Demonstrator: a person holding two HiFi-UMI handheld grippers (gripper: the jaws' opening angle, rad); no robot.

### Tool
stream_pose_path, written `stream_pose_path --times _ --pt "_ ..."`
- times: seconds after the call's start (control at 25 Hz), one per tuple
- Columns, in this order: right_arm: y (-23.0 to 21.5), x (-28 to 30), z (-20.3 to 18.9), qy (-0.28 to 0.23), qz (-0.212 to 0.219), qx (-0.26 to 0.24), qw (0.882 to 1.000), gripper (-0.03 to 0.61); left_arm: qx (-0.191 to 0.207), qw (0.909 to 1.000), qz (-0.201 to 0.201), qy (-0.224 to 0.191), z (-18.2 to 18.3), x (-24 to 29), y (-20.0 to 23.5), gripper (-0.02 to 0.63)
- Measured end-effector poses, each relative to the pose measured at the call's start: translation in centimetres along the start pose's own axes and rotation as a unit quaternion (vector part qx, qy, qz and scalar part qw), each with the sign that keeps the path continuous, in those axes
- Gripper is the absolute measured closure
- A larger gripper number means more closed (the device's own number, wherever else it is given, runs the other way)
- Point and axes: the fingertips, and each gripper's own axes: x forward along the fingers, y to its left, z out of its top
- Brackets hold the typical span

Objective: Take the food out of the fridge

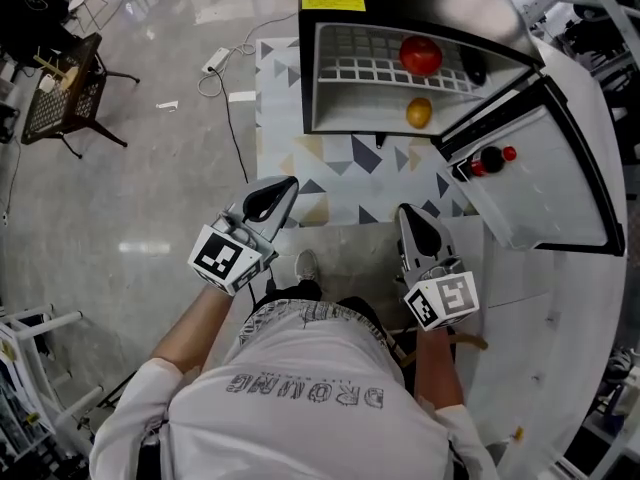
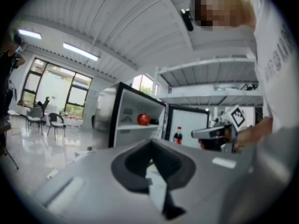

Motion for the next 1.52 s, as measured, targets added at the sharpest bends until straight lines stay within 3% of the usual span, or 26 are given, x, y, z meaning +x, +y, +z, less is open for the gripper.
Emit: stream_pose_path --times 0.6,1.16,1.52 --pt "-1.7 2.6 1.0 -0.006 0.003 -0.003 1.000 0.584 0.002 1.0000 -0.004 -0.002 0.8 2.8 1.6 0.606" --pt "-8.8 3.9 2.9 -0.011 0.049 -0.007 0.999 0.585 0.014 0.9992 0.036 -0.005 2.4 10.4 1.1 0.606" --pt "-12.9 4.4 3.8 -0.014 0.073 -0.009 0.997 0.585 0.042 0.9979 0.050 -0.004 4.3 15.8 0.7 0.606"
